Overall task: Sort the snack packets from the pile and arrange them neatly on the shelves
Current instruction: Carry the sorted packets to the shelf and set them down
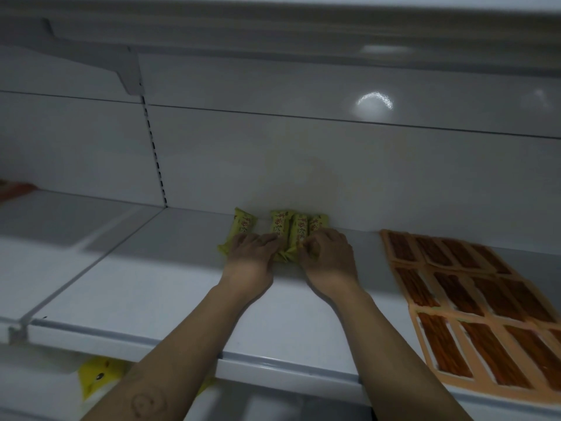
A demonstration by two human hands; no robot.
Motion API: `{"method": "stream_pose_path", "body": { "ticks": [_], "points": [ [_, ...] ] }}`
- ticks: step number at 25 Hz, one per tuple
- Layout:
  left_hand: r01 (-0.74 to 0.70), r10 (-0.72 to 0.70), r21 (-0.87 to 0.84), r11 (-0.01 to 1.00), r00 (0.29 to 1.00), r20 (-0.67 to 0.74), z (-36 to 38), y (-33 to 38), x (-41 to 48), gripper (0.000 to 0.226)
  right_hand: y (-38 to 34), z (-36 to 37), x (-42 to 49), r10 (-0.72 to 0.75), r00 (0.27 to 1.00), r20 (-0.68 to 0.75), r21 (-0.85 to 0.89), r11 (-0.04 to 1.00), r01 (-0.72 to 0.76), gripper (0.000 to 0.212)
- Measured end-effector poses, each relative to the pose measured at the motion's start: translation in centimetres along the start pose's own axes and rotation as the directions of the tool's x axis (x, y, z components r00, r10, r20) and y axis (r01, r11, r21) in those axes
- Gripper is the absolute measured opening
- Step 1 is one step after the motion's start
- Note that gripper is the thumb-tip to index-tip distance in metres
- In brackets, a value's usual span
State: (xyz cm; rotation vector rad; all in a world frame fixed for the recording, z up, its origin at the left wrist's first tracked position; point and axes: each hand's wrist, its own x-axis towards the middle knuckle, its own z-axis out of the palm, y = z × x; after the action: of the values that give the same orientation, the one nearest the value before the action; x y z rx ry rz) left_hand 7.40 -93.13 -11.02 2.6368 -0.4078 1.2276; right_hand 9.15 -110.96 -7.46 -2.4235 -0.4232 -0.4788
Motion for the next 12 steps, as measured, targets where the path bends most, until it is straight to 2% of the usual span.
{"method": "stream_pose_path", "body": {
  "ticks": [2,5,8,12],
  "points": [
    [0.022,-0.022,-0.004,1.000,1.000,-0.007,-0.1,0.0,-0.1,0.037,0.2,-0.6,0.3,0.105,0.994,-0.041,-0.007,0.994,-0.105,0.022],
    [0.028,-0.028,-0.008,1.000,1.000,0.009,-0.2,0.1,-0.2,0.039,1.0,-1.1,0.5,0.218,0.975,0.030,-0.072,0.974,-0.216,0.035],
    [0.011,-0.010,-0.017,1.000,0.998,0.062,-0.3,0.3,-0.2,0.045,1.3,-0.8,0.4,0.228,0.965,0.128,-0.010,0.974,-0.228,0.037],
    [-0.002,0.005,-0.025,1.000,0.993,0.116,-0.5,0.3,0.0,0.053,1.4,-0.6,0.6,0.231,0.965,0.120,0.040,0.971,-0.237,0.038]
  ]
}}
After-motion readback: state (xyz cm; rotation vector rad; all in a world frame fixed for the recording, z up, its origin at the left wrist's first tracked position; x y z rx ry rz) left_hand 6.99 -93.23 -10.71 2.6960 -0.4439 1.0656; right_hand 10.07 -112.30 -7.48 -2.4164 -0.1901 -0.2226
